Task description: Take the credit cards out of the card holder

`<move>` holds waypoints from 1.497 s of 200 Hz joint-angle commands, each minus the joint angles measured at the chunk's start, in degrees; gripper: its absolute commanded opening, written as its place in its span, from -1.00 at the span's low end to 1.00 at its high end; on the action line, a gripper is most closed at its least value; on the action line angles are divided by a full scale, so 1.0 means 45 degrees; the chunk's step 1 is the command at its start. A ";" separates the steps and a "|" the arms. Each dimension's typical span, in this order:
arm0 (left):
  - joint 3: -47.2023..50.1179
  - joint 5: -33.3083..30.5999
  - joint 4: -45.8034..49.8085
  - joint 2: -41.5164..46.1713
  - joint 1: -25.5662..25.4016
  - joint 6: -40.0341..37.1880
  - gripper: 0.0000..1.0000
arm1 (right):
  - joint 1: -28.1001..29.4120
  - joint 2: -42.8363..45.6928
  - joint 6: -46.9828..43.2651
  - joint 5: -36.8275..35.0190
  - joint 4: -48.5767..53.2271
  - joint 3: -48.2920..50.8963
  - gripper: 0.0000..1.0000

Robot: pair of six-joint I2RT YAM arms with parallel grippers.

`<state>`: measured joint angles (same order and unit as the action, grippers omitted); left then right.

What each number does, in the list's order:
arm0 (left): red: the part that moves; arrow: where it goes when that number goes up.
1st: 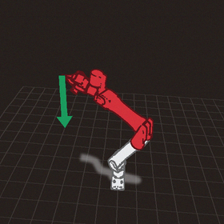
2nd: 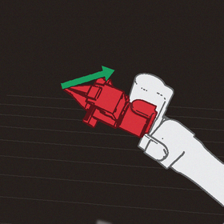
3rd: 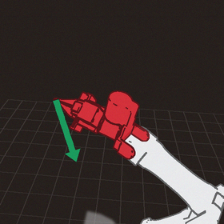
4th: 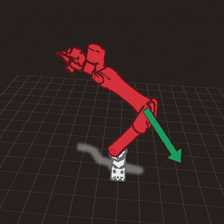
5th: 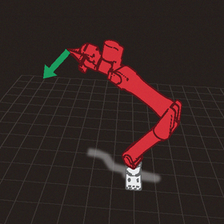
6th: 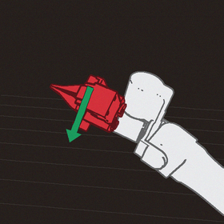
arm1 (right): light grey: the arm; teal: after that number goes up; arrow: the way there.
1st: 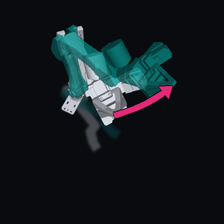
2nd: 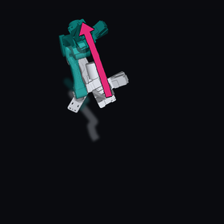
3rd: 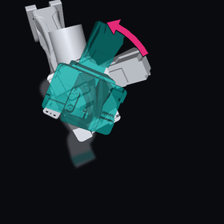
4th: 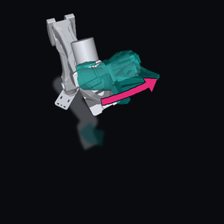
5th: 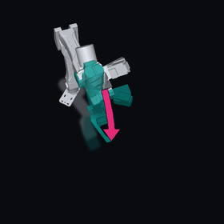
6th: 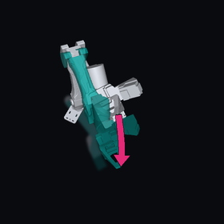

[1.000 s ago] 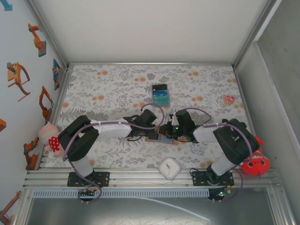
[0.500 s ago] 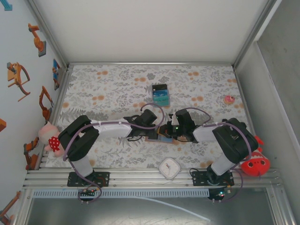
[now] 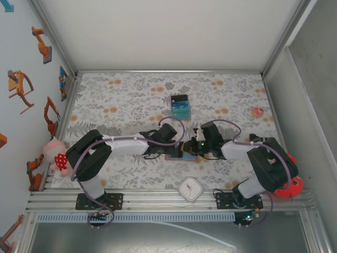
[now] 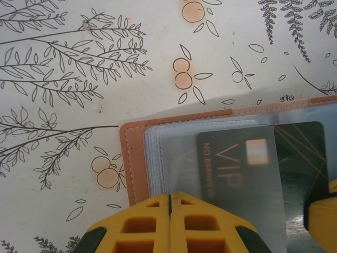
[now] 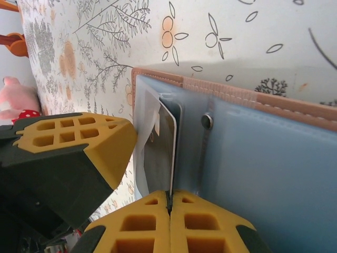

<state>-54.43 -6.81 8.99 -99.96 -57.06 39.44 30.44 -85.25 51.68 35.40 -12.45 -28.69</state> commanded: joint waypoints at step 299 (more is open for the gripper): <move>0.3150 -0.4548 0.0881 0.7078 0.0999 0.0105 0.87 | -0.0201 -0.0261 -1.4713 -0.7400 0.7480 -0.9597 -1.00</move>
<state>-42.39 -22.48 11.70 -72.64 -53.10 39.38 29.80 -82.28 -1.17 9.45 25.41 -68.64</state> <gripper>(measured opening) 0.876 0.040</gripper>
